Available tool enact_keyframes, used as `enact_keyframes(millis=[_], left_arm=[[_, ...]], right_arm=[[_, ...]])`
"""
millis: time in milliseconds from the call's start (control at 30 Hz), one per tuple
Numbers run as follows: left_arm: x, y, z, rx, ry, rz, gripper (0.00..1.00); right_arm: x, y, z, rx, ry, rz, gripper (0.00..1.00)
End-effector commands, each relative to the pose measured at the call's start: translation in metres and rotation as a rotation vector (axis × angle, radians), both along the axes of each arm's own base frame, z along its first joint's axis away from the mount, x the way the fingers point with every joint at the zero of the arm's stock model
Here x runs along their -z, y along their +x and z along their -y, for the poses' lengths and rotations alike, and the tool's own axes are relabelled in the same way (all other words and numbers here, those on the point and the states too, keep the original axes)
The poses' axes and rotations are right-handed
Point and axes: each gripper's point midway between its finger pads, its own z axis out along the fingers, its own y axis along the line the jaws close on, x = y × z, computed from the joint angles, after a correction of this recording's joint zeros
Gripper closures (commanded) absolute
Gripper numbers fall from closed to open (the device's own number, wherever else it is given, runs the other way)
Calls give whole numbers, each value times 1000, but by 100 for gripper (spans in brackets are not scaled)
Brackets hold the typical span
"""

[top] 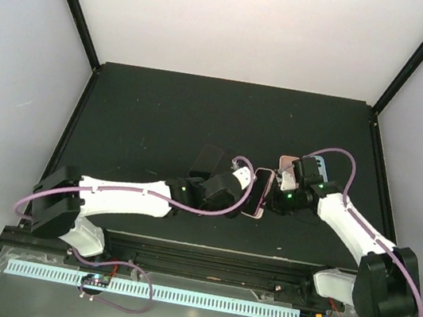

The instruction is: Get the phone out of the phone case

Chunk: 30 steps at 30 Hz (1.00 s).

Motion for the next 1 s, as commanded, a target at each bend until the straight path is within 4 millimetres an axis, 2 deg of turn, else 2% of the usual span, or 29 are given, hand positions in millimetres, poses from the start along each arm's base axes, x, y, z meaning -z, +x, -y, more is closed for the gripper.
enact_keyframes(millis=[0, 167, 400, 567, 767, 933, 967], left_arm=[[-4, 6, 14, -9, 16, 17, 39], [10, 8, 28, -1, 48, -7, 37], [46, 2, 45, 10, 51, -108, 36], [64, 1, 53, 8, 76, -124, 37], [70, -4, 63, 26, 106, -108, 43], [75, -1, 60, -4, 164, -76, 43], [77, 1, 58, -17, 180, -73, 46]], right_arm=[[-9, 12, -8, 4, 36, -5, 99], [10, 18, -3, 36, -2, -75, 99], [36, 31, 7, 52, -65, -163, 99], [44, 32, 5, 44, -60, -200, 99], [46, 35, 4, 49, -59, -209, 99], [44, 34, 2, 47, -48, -209, 99], [44, 34, 2, 46, -47, -207, 99]])
